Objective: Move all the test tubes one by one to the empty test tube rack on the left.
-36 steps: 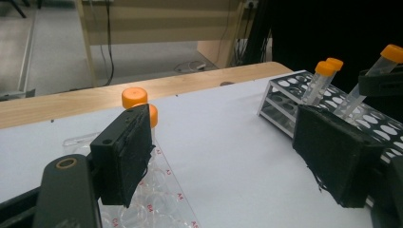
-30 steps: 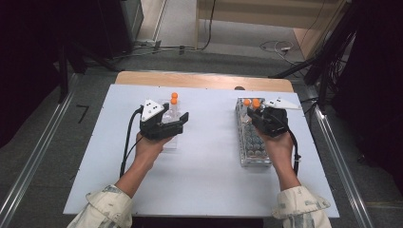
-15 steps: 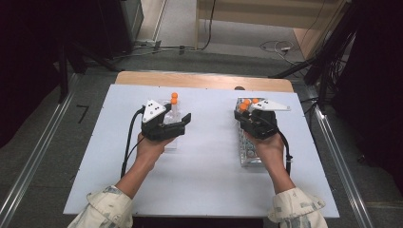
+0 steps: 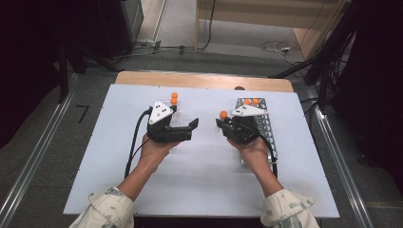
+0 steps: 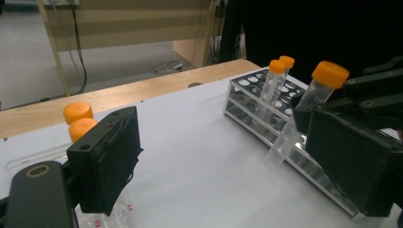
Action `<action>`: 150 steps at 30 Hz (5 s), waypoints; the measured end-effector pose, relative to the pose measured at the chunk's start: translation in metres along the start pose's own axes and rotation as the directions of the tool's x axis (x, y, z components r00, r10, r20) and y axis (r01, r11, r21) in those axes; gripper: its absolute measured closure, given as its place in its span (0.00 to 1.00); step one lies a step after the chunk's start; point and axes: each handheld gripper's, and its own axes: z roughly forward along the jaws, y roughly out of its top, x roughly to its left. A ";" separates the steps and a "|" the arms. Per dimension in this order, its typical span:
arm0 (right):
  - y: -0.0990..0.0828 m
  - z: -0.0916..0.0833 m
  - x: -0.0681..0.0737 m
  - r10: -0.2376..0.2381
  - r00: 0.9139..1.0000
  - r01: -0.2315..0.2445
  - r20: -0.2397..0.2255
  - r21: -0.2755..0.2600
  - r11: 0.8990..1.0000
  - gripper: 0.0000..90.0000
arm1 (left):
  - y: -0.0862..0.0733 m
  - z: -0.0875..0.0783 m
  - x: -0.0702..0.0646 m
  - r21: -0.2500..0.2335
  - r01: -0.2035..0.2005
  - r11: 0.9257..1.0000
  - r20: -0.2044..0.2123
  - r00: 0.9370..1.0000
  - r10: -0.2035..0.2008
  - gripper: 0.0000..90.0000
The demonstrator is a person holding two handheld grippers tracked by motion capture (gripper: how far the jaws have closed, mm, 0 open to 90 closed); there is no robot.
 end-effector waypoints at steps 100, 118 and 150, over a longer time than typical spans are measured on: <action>-0.015 0.029 0.037 -0.067 0.993 0.069 -0.099 0.015 0.998 0.37 | 0.011 0.001 0.057 -0.111 0.042 0.993 -0.151 0.987 -0.058 0.77; -0.016 0.029 0.038 -0.065 0.992 0.067 -0.105 0.012 0.998 0.38 | 0.004 0.018 0.064 -0.067 0.045 0.997 -0.175 0.983 -0.056 0.77; -0.016 0.027 0.038 -0.064 0.992 0.065 -0.109 0.009 0.998 0.39 | -0.014 0.033 0.056 0.017 0.002 1.000 -0.200 0.980 0.002 0.69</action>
